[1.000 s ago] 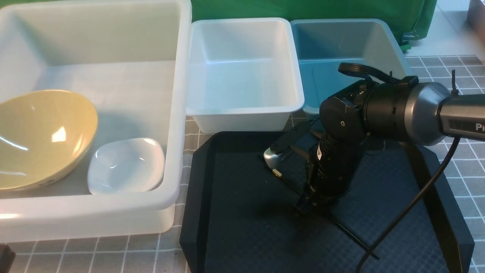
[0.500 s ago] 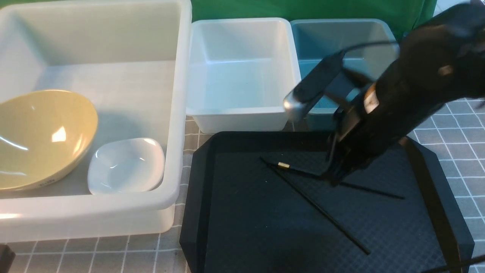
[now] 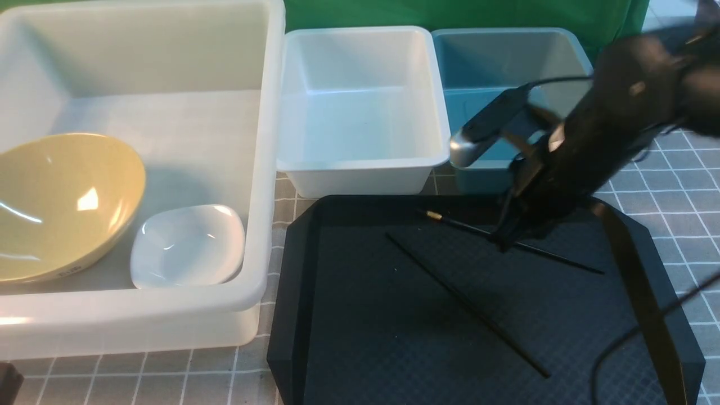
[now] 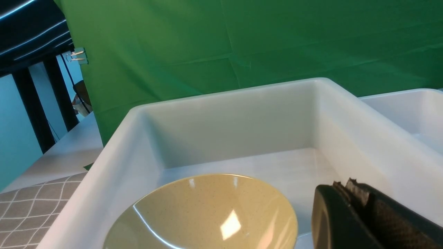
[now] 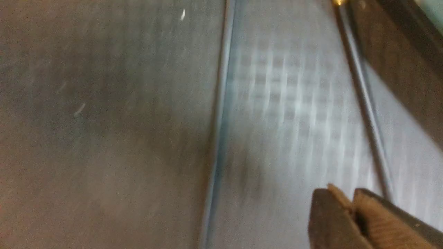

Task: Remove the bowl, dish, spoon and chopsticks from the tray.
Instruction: Use the right arm to grab the chopsticks

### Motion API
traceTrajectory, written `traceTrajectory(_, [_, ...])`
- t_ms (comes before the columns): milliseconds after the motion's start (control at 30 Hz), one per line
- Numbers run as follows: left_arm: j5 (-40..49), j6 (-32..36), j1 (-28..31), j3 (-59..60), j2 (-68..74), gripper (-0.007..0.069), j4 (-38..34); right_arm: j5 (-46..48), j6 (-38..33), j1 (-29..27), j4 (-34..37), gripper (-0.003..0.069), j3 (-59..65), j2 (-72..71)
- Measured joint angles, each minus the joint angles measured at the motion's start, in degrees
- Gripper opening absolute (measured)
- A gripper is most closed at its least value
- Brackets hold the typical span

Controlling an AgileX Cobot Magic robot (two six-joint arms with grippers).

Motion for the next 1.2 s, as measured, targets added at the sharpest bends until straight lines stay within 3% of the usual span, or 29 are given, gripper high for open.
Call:
traceTrajectory(267, [0.0,0.0,0.0,0.0,0.0,-0.0014,0.0,-7.0,1.2,-2.0,-4.4,0.0162,-0.4,7.9])
traceTrajectory(500, [0.0,0.0,0.0,0.0,0.0,-0.0014,0.0,-8.7,1.5,-3.0,-4.7,0.0043,-0.6,10.3])
traceTrajectory(633, [0.0,0.0,0.0,0.0,0.0,-0.0014,0.0,-8.3,2.5,-3.0,-4.0,0.0031,-0.6,10.5])
traceTrajectory(833, [0.0,0.0,0.0,0.0,0.0,-0.0014,0.0,-3.0,1.0,-3.0,2.2,0.0031,-1.1,10.5])
traceTrajectory(1067, [0.0,0.0,0.0,0.1,0.0,-0.0014,-0.1,12.9,-6.2,-3.0,10.3,0.0031,-2.4,10.6])
traceTrajectory(1200, [0.0,0.0,0.0,0.1,0.0,-0.0014,-0.1,16.8,-7.4,-3.0,12.9,0.0033,-4.0,10.6])
